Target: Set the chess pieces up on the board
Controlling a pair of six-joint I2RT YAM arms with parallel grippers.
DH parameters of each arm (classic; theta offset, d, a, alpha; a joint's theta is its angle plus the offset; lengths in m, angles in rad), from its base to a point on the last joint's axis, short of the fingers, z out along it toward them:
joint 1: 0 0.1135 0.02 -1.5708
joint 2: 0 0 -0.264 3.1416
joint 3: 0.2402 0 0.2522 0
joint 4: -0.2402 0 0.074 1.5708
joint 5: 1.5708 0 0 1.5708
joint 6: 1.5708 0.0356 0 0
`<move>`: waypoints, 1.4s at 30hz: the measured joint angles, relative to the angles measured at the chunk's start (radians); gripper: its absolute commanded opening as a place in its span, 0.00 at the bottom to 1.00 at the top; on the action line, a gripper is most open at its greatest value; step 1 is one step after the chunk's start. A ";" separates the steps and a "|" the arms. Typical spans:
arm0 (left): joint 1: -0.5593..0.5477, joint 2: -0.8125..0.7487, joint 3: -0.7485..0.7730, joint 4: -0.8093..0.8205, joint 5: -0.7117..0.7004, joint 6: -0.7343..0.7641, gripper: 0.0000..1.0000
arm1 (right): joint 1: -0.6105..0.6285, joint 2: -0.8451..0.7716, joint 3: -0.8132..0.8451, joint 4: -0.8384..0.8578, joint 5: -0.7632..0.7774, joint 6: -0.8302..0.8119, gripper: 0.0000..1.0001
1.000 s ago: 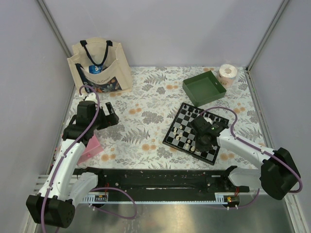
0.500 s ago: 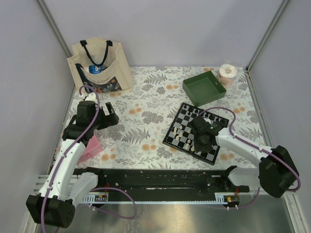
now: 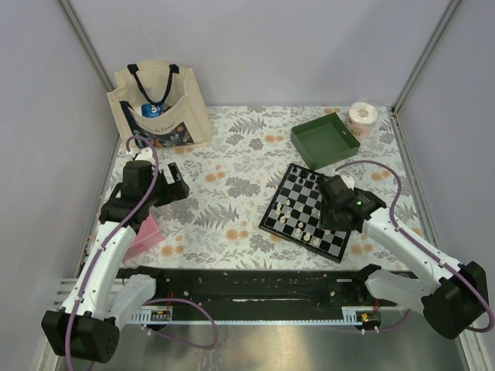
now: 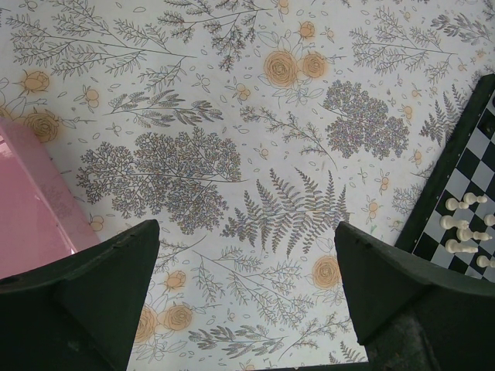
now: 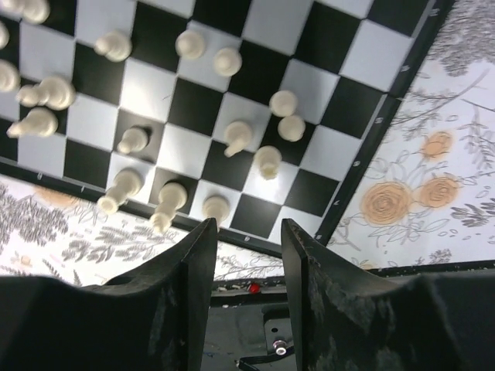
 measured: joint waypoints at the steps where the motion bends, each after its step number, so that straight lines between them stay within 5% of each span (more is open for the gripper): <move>1: 0.000 0.000 0.000 0.000 0.000 0.000 0.99 | -0.020 -0.006 0.000 -0.003 0.004 -0.004 0.47; 7: 0.000 0.000 0.000 0.000 0.002 0.000 0.99 | -0.103 0.025 0.000 0.018 -0.003 -0.024 0.47; 29: 0.000 0.000 0.000 0.000 0.003 0.000 0.99 | -0.111 0.276 0.044 0.153 -0.067 -0.032 0.45; 42: 0.000 0.000 0.000 0.000 0.003 0.000 0.99 | -0.115 0.314 0.037 0.187 -0.066 -0.033 0.32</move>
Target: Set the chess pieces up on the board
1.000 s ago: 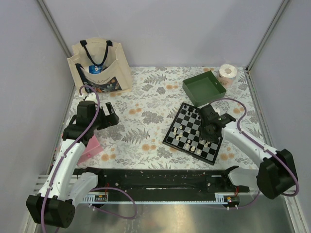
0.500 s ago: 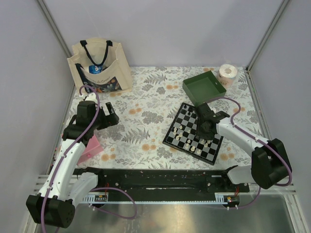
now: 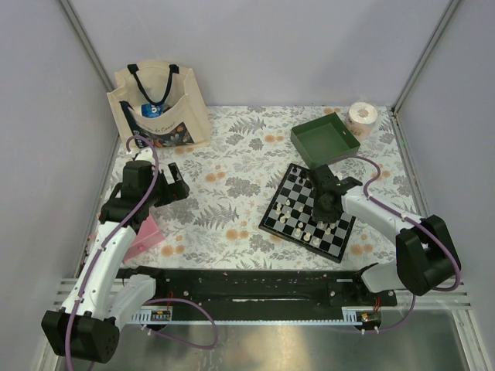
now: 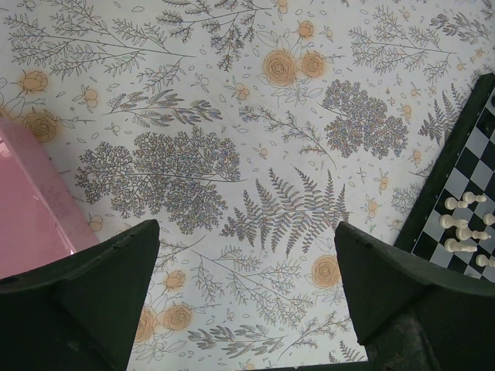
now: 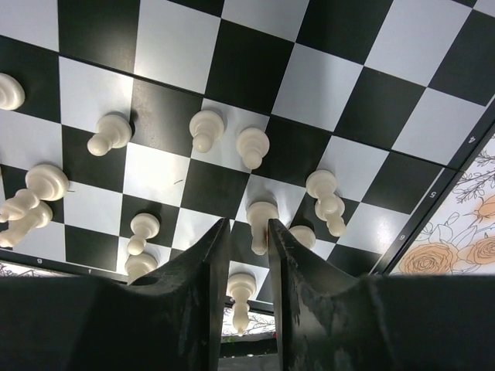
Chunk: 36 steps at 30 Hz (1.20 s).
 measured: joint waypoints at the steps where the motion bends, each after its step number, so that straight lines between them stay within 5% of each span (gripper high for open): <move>1: 0.000 0.000 0.000 0.000 0.000 0.000 0.99 | 0.000 0.000 -0.003 0.000 0.000 0.000 0.29; 7: 0.000 0.000 0.000 0.000 0.000 0.000 0.99 | 0.000 0.010 -0.008 0.000 0.000 0.000 0.26; 16: 0.000 0.000 0.000 0.000 0.000 0.000 0.99 | 0.000 0.010 -0.009 -0.002 0.005 -0.011 0.06; 36: 0.000 0.002 0.000 0.000 0.000 0.000 0.99 | -0.002 -0.391 -0.140 -0.151 -0.056 0.049 0.06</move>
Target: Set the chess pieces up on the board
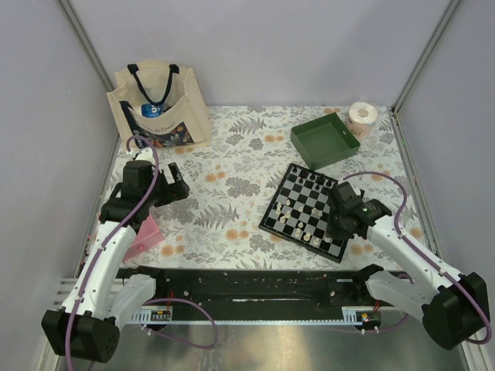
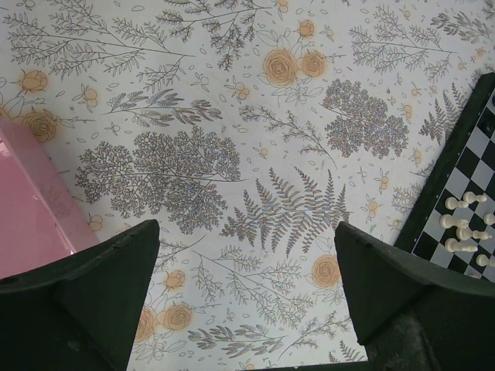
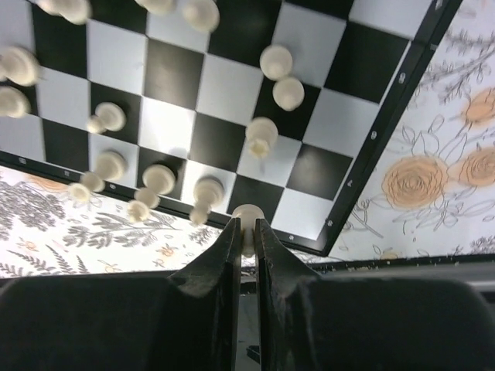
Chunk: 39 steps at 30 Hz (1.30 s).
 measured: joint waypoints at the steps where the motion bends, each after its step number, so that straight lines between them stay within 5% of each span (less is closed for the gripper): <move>1: 0.000 0.001 0.000 0.000 0.000 0.000 0.99 | 0.000 -0.001 -0.012 -0.009 -0.006 0.005 0.06; 20: 0.000 0.005 0.000 0.000 0.000 0.000 0.99 | 0.000 0.093 -0.060 0.035 -0.045 0.016 0.09; 30: 0.000 0.005 0.000 0.000 0.000 0.000 0.99 | -0.001 0.111 -0.060 0.045 -0.044 0.016 0.30; 39: 0.000 0.005 0.000 0.000 0.000 0.000 0.99 | 0.000 0.096 -0.058 0.034 -0.032 0.013 0.39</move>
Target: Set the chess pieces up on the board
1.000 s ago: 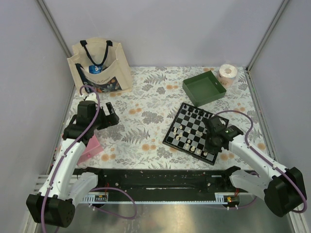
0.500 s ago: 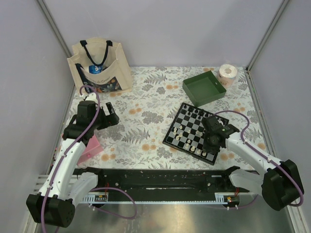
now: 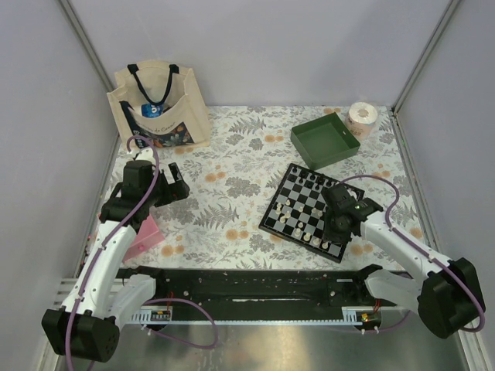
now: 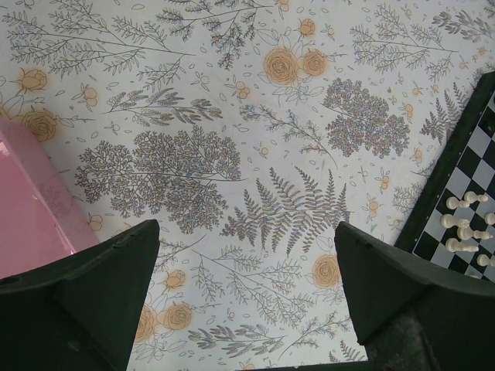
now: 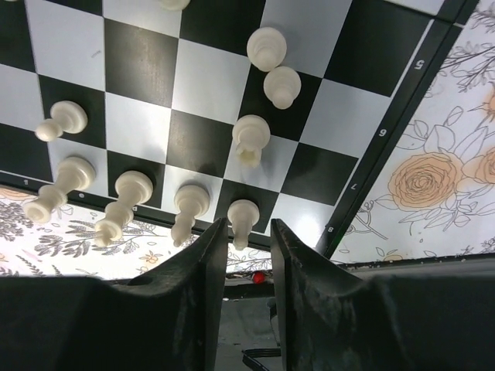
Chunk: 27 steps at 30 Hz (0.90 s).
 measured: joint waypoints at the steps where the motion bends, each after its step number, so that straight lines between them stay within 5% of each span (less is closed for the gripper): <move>1: 0.000 0.000 0.000 0.000 0.000 0.000 0.99 | 0.000 -0.007 0.003 -0.005 0.007 0.000 0.40; 27: 0.000 0.000 0.000 0.000 0.004 0.000 0.99 | -0.016 0.167 0.114 0.035 0.121 -0.047 0.39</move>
